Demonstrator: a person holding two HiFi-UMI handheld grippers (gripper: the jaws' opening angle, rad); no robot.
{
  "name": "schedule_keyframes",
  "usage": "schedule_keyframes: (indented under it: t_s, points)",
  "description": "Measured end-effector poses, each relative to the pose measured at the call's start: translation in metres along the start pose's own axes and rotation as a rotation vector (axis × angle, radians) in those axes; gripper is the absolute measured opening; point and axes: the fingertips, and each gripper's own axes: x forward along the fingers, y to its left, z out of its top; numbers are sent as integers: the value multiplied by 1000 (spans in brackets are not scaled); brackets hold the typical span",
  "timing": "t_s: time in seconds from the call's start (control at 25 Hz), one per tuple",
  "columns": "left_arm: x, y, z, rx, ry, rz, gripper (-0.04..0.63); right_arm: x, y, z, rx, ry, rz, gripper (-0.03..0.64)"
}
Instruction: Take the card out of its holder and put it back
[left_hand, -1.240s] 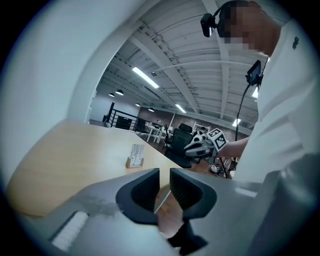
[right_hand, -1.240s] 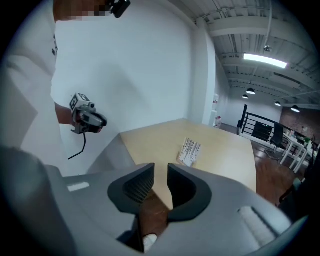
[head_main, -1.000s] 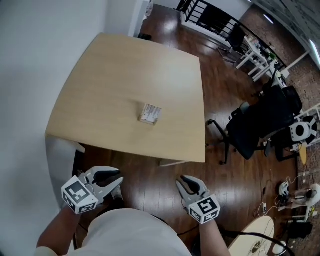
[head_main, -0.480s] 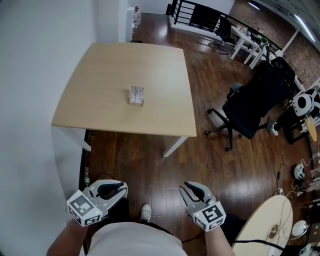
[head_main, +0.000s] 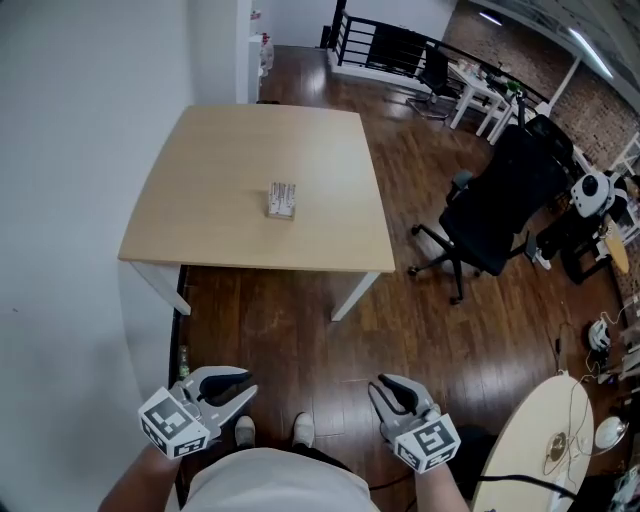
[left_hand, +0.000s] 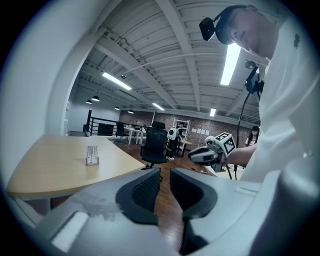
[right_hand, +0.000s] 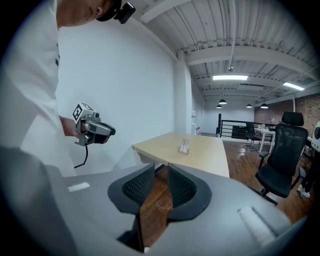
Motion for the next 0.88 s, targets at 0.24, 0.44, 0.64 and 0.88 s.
schedule_keyframes:
  t_s: [0.24, 0.44, 0.64, 0.88]
  points:
    - [-53, 16, -22, -21, -11, 21, 71, 24, 51, 17, -53, 0, 32, 83]
    - [-75, 25, -25, -19, -30, 24, 72, 39, 74, 26, -78, 5, 35, 81]
    - [-106, 39, -26, -10, -39, 28, 72, 55, 101, 37, -88, 1, 34, 80]
    - [-134, 54, -40, -20, -40, 26, 72, 69, 131, 39, -90, 11, 33, 80]
